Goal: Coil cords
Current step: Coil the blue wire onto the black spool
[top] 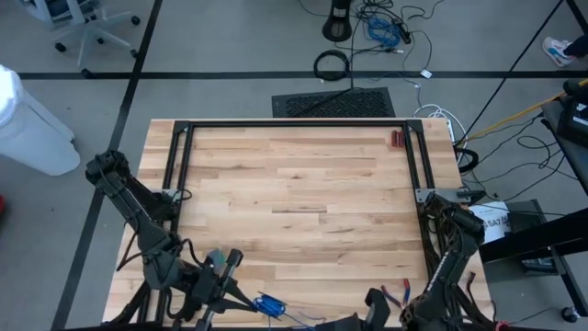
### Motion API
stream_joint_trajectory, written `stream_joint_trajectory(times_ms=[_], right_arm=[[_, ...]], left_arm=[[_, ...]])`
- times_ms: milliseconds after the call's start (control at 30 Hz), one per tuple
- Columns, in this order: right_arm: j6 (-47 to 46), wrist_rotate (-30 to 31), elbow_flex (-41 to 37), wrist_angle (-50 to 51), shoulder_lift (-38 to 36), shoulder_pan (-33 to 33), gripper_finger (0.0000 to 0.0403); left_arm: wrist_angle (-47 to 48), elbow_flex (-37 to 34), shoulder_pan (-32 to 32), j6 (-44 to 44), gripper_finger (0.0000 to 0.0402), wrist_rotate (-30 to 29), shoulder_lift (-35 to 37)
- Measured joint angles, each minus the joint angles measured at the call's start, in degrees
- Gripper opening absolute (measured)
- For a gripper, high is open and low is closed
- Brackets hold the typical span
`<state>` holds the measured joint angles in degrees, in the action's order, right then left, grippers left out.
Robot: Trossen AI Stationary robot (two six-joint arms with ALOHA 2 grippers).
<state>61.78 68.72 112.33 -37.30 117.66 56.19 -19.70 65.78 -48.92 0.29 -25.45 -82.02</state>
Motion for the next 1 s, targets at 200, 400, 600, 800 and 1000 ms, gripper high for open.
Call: stream_joint_trajectory(times_ms=[200, 400, 600, 800, 1000], right_arm=[[-7.0, -1.1, 4.4, 14.0, 0.0, -3.3, 0.0000], [-23.1, -10.5, 9.1, 36.3, 0.0, -7.3, 0.0000], [-36.9, -25.0, 19.3, 60.0, 0.0, -10.5, 0.0000], [-42.4, -40.7, 22.2, 68.2, -2.0, -14.6, 0.0000], [-41.6, -53.7, 22.1, 70.6, -3.4, -18.0, 0.0000]], left_arm=[[0.3, 0.0, 0.6, 0.0, 0.0000, 0.0, 0.0], [0.4, 0.0, 0.7, 0.0, 0.0000, 0.0, -0.1], [2.1, 0.0, 0.7, 0.0, 0.0000, 1.2, -0.1], [2.4, 0.0, 0.7, 0.0, 0.0000, 2.9, -0.1], [2.7, 0.0, 0.8, 0.0, 0.0000, 3.0, -0.1]])
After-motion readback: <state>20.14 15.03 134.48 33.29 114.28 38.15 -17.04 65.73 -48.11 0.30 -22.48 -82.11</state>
